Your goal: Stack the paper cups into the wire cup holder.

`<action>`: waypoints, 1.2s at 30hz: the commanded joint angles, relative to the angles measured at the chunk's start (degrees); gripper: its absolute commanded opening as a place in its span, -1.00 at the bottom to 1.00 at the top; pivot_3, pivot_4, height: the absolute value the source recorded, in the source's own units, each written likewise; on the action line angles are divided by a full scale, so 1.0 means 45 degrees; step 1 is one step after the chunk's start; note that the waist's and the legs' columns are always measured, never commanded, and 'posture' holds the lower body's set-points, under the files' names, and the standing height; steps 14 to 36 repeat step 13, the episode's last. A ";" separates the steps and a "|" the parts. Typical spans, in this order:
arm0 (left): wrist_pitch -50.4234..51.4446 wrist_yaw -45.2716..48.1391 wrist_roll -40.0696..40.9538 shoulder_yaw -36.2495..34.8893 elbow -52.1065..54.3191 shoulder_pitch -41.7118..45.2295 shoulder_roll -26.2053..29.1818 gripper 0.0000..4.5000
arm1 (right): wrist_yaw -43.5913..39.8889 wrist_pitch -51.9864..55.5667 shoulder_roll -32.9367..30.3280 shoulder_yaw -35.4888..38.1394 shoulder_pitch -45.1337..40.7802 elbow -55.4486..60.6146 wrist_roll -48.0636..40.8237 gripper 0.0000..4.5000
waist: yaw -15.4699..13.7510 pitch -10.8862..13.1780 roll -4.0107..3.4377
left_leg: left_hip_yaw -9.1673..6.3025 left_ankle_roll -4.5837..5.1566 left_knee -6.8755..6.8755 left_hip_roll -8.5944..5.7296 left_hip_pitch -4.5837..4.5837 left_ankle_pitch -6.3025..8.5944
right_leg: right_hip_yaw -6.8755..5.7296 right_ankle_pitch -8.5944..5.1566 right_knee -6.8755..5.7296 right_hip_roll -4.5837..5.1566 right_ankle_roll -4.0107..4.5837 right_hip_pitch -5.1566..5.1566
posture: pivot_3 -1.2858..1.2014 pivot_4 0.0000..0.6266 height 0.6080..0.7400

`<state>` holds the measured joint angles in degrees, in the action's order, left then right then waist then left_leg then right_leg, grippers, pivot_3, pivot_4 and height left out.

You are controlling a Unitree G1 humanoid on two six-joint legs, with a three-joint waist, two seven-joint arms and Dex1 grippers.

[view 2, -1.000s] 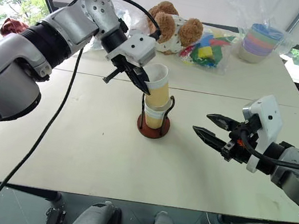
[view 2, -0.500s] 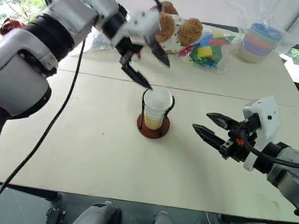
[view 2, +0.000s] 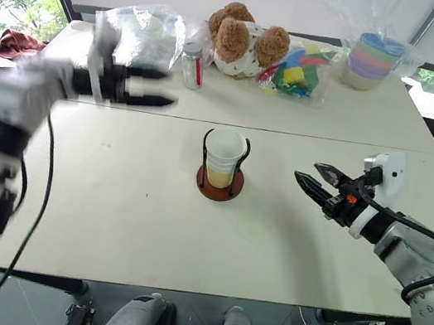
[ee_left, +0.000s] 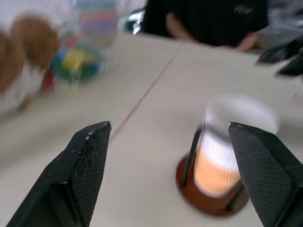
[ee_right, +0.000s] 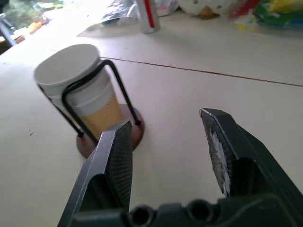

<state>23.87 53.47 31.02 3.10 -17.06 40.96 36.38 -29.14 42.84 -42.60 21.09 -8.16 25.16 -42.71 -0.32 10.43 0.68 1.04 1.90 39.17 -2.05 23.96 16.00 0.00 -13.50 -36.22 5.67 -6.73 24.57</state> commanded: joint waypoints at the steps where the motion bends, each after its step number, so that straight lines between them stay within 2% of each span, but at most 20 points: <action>1: -0.0258 -0.2927 -0.0574 -0.1432 0.4036 -0.2374 -0.0556 0.80 | 0.0316 -0.1360 0.0570 -0.0222 -0.0249 -0.0348 0.1098 0.09 | -0.0075 -0.0006 0.0010 | -0.0007 -0.0022 -0.0001 0.0001 0.0009 -0.0012 | 0.0001 0.0017 0.0004 -0.0001 -0.0009 0.0007 | 0.03 -0.52 1.00; 3: -0.0002 -0.5002 -0.0579 -0.2124 0.5514 -0.4080 -0.1715 0.80 | 0.0478 -0.2227 0.0945 -0.0662 -0.0155 -0.0842 0.2043 0.09 | -0.0166 -0.0016 0.0011 | -0.0011 -0.0030 0.0000 -0.0011 0.0004 -0.0014 | -0.0002 0.0016 0.0022 0.0018 -0.0007 0.0003 | 0.03 -0.52 1.00; 6: -0.0248 -0.6723 -0.1291 -0.2340 0.7179 -0.6042 -0.2828 0.80 | 0.0942 -0.3413 0.1644 -0.0923 -0.0012 -0.1546 0.3125 0.09 | -0.0151 -0.0039 0.0007 | -0.0015 -0.0021 -0.0001 -0.0025 -0.0018 -0.0006 | -0.0001 0.0018 0.0031 0.0049 -0.0004 -0.0019 | 0.03 -0.52 1.00; 10: -0.0274 -0.8041 -0.1806 -0.2398 0.8086 -0.7041 -0.3773 0.80 | 0.1280 -0.4377 0.2296 -0.0970 0.0233 -0.2190 0.3957 0.09 | -0.0117 -0.0047 -0.0001 | -0.0009 -0.0025 -0.0009 -0.0028 -0.0057 -0.0006 | -0.0010 0.0018 0.0022 0.0045 -0.0002 -0.0045 | 0.03 -0.52 1.00; 13: -0.0539 -0.7818 -0.1917 -0.2125 0.8191 -0.7415 -0.3968 0.80 | 0.1627 -0.4865 0.2686 -0.0997 0.0158 -0.2664 0.4467 0.09 | -0.0089 -0.0067 -0.0031 | 0.0004 -0.0027 -0.0016 -0.0027 -0.0090 -0.0007 | -0.0007 0.0020 0.0015 0.0022 0.0002 -0.0064 | 0.03 -0.52 1.00; 36: -0.0539 -0.7818 -0.1917 -0.2125 0.8191 -0.7415 -0.3968 0.80 | 0.1627 -0.4865 0.2686 -0.0997 0.0158 -0.2664 0.4467 0.09 | -0.0089 -0.0067 -0.0031 | 0.0004 -0.0027 -0.0016 -0.0027 -0.0090 -0.0007 | -0.0007 0.0020 0.0015 0.0022 0.0002 -0.0064 | 0.03 -0.52 1.00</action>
